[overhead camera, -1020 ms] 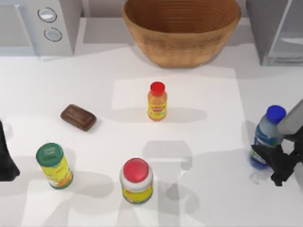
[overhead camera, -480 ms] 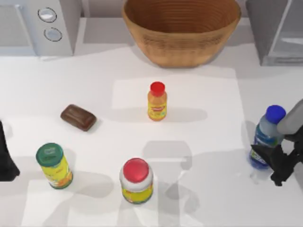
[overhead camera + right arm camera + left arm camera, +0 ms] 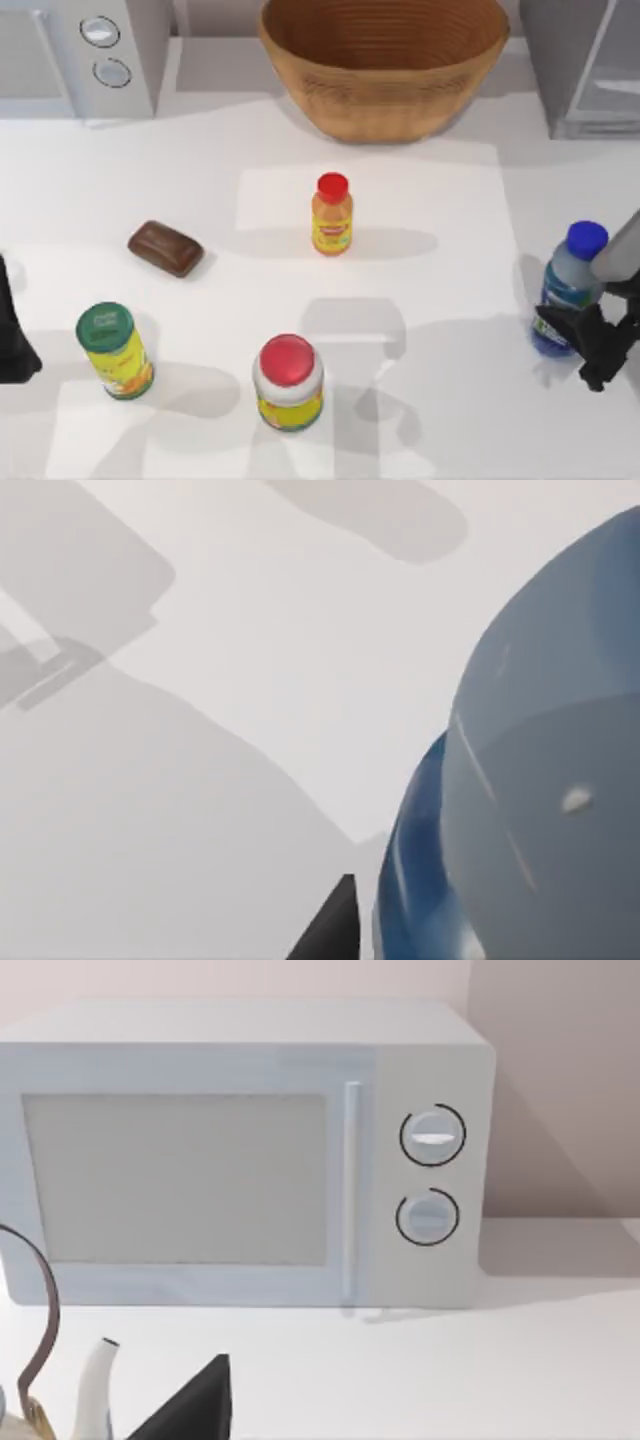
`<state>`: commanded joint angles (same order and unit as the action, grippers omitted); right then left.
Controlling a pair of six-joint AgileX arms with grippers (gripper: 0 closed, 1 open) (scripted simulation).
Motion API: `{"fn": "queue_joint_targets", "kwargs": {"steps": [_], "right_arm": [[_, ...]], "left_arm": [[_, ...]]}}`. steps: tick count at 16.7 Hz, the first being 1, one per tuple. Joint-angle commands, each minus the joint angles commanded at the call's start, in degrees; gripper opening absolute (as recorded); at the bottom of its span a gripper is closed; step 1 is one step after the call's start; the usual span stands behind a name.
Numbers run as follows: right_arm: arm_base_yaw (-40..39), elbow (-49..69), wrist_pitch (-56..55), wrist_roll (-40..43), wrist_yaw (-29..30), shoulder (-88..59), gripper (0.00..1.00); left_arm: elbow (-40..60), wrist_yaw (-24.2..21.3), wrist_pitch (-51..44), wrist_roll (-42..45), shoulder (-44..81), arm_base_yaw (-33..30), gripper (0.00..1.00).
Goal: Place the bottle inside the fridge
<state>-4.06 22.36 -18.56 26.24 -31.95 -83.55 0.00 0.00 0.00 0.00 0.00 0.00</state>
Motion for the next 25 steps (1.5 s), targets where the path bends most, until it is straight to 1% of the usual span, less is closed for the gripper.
{"fn": "queue_joint_targets", "kwargs": {"steps": [3, 8, 10, 12, 19, 22, 25], "right_arm": [[5.34, 3.11, 7.58, 6.08, -4.58, 0.27, 0.01], [17.80, 9.81, 26.76, 18.11, -12.43, 3.06, 0.01], [22.01, 11.73, 31.53, 21.83, -14.47, 4.75, 0.01], [24.29, 12.50, 33.84, 23.84, -15.47, 5.88, 0.01], [23.37, 12.17, 33.22, 23.65, -14.82, 7.68, 0.01], [20.34, 11.09, 30.52, 22.33, -12.42, 15.01, 0.01], [16.15, 8.43, 26.62, 18.51, -7.43, 27.73, 0.01]], "left_arm": [[0.00, 0.00, 0.00, 0.00, 0.00, 0.00, 1.00], [0.00, 0.00, 0.00, 0.00, 0.00, 0.00, 1.00], [0.00, 0.00, 0.00, 0.00, 0.00, 0.00, 1.00], [0.00, 0.00, 0.00, 0.00, 0.00, 0.00, 1.00], [0.00, 0.00, 0.00, 0.00, 0.00, 0.00, 1.00], [0.00, 0.00, 0.00, 0.00, 0.00, 0.00, 1.00], [0.00, 0.00, 0.00, 0.00, 0.00, 0.00, 1.00]]}}
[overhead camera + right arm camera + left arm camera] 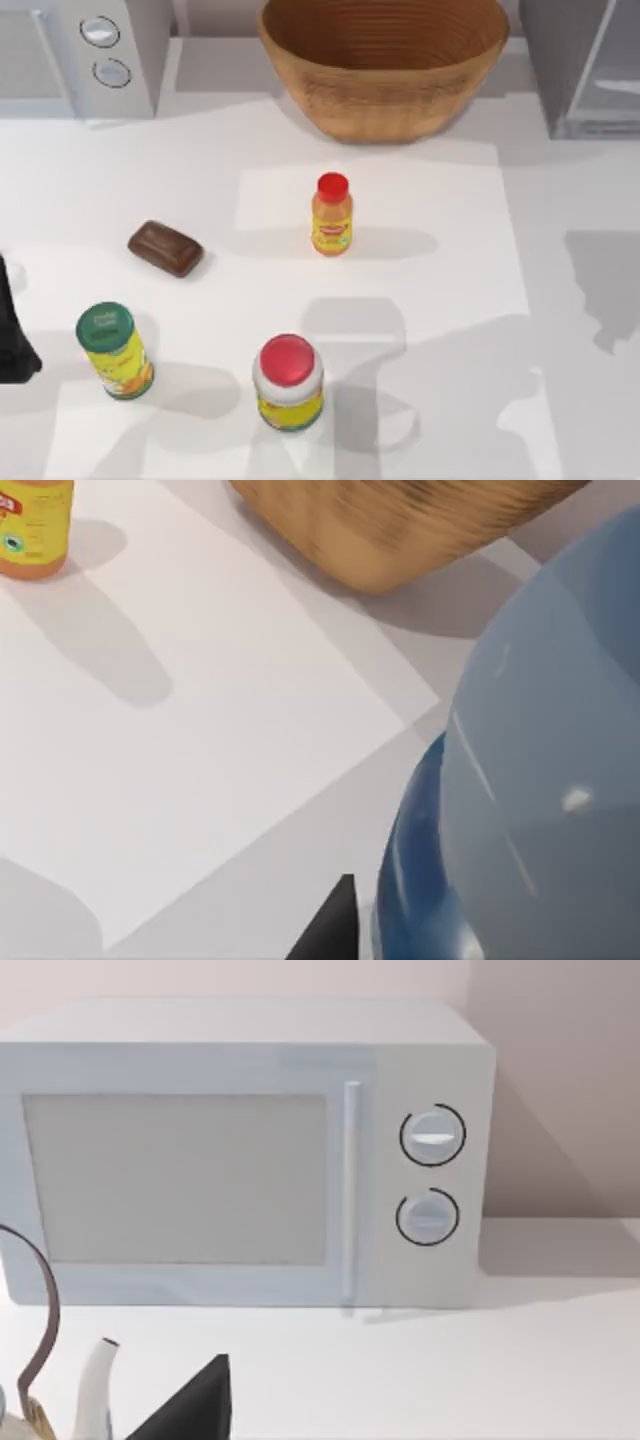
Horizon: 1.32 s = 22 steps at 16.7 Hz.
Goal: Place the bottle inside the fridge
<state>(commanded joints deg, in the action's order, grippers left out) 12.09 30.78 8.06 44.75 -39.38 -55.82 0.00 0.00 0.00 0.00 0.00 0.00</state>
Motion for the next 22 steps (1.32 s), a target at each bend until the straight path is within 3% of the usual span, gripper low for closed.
{"fn": "queue_joint_targets", "kwargs": {"steps": [3, 12, 15, 22], "right_arm": [[-4.28, -5.11, -3.72, -6.97, 7.05, 16.54, 0.01], [-11.61, -27.36, -7.91, -41.01, 35.80, 52.21, 0.01], [-12.09, -30.70, -8.06, -44.66, 39.29, 55.73, 0.01], [-12.24, -29.31, -9.58, -44.70, 38.68, 53.82, 0.01]], "left_arm": [[0.00, 0.00, 0.00, 0.00, 0.00, 0.00, 1.00], [0.00, 0.00, 0.00, 0.00, 0.00, 0.00, 1.00], [0.00, 0.00, 0.00, 0.00, 0.00, 0.00, 1.00], [0.00, 0.00, 0.00, 0.00, 0.00, 0.00, 1.00]]}}
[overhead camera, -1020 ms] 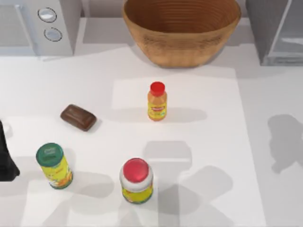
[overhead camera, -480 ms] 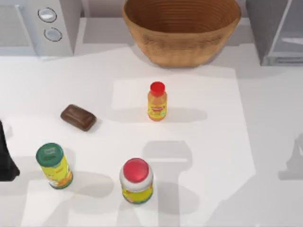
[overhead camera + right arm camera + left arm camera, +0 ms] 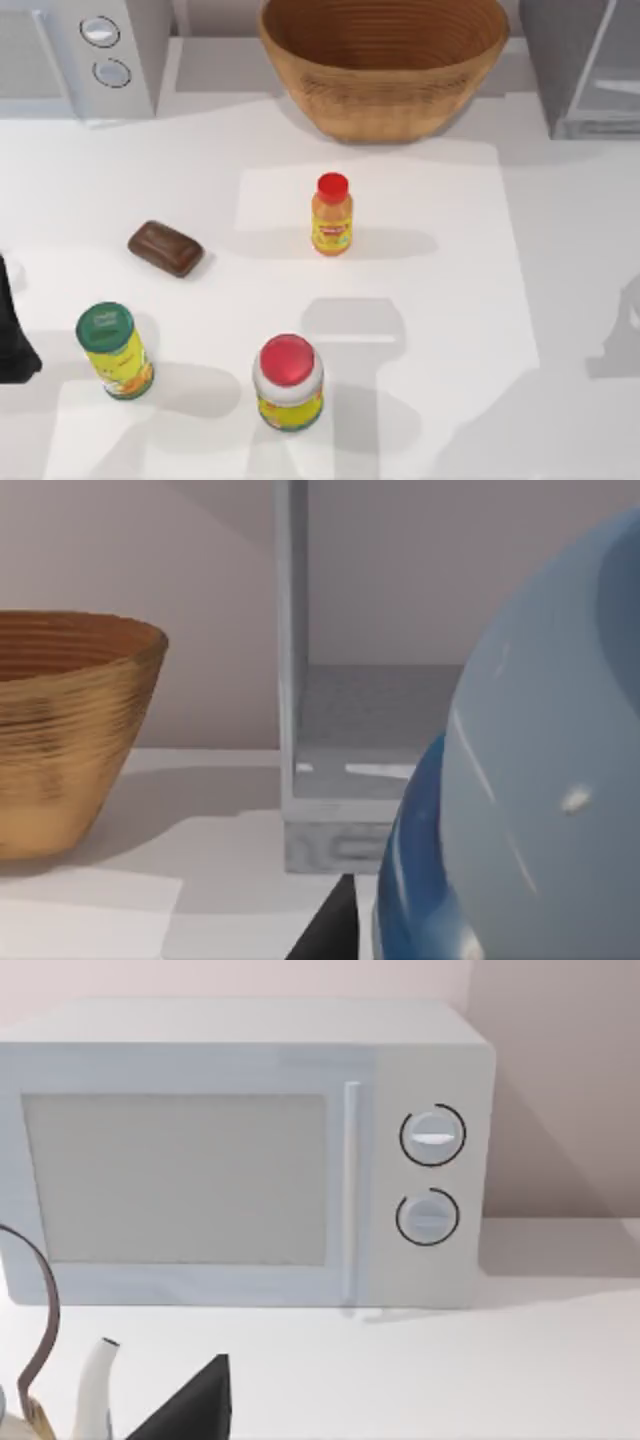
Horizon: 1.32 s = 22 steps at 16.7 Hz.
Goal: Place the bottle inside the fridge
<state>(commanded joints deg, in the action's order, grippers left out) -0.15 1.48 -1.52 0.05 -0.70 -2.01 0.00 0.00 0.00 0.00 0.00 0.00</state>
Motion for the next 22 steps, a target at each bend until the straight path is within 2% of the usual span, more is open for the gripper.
{"fn": "queue_joint_targets", "kwargs": {"steps": [6, 14, 18, 22], "right_arm": [[-1.09, 14.13, -16.93, -0.24, -4.02, -19.74, 0.01], [4.31, 39.64, -48.77, -1.95, -9.24, -72.26, 0.01], [8.88, 48.84, -58.16, -2.05, -11.11, -92.75, 0.01], [13.15, 53.53, -62.40, -1.60, -12.85, -109.50, 0.01]], "left_arm": [[0.00, 0.00, 0.00, 0.00, 0.00, 0.00, 1.00], [0.00, 0.00, 0.00, 0.00, 0.00, 0.00, 1.00], [0.00, 0.00, 0.00, 0.00, 0.00, 0.00, 1.00], [0.00, 0.00, 0.00, 0.00, 0.00, 0.00, 1.00]]}}
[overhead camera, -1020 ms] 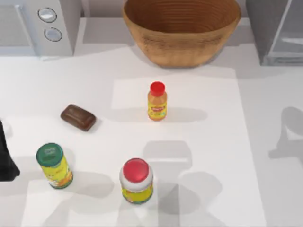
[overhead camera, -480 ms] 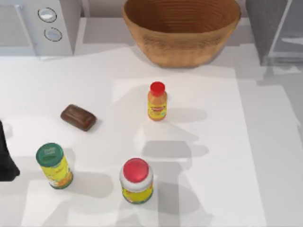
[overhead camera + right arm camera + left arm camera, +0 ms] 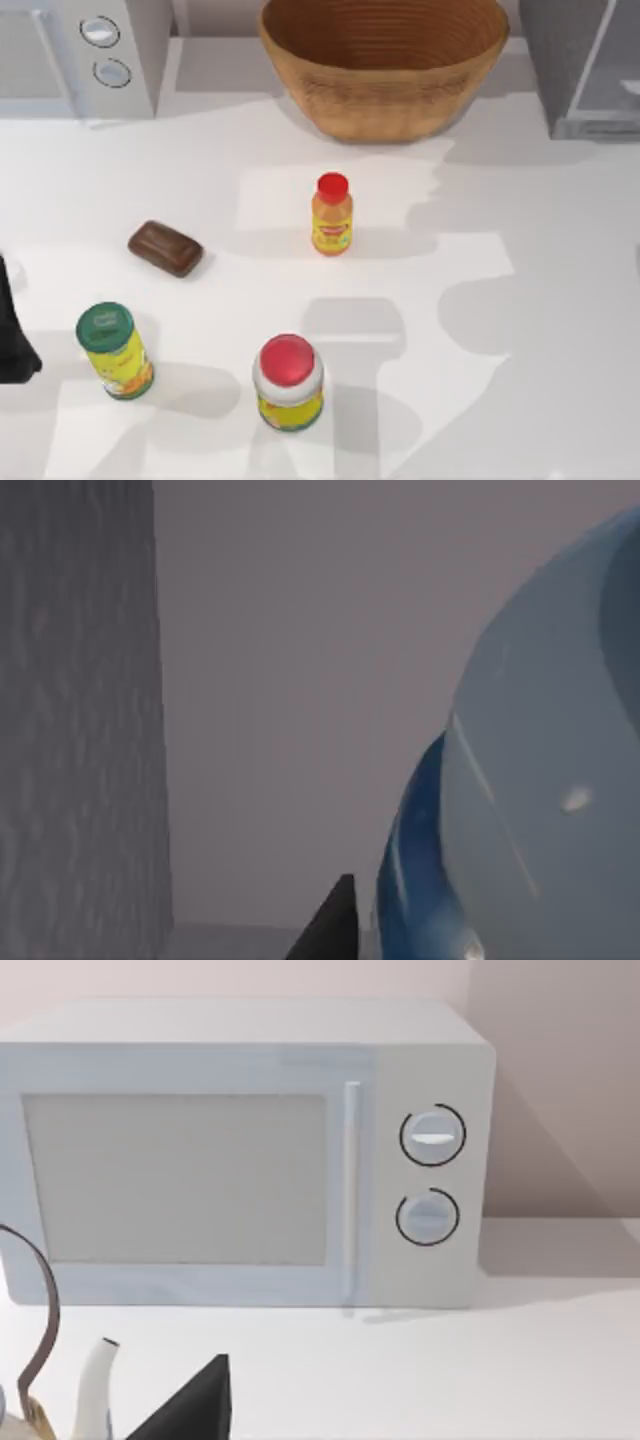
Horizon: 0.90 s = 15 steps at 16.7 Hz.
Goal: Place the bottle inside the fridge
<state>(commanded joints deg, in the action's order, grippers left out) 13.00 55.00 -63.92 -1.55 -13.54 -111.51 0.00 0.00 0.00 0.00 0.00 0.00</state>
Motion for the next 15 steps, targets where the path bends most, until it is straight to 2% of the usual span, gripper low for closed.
{"fn": "queue_joint_targets", "kwargs": {"steps": [4, 11, 15], "right_arm": [[2.74, 1.31, -0.59, 0.71, -1.03, -8.64, 0.01], [2.74, 1.18, -0.36, 0.70, -1.03, -9.64, 0.01], [1.49, 7.55, 3.36, 0.69, -0.91, -14.89, 0.01]], "left_arm": [[0.00, 0.00, 0.00, 0.00, 0.00, 0.00, 1.00], [0.00, 0.00, 0.00, 0.00, 0.00, 0.00, 1.00], [0.00, 0.00, 0.00, 0.00, 0.00, 0.00, 1.00]]}}
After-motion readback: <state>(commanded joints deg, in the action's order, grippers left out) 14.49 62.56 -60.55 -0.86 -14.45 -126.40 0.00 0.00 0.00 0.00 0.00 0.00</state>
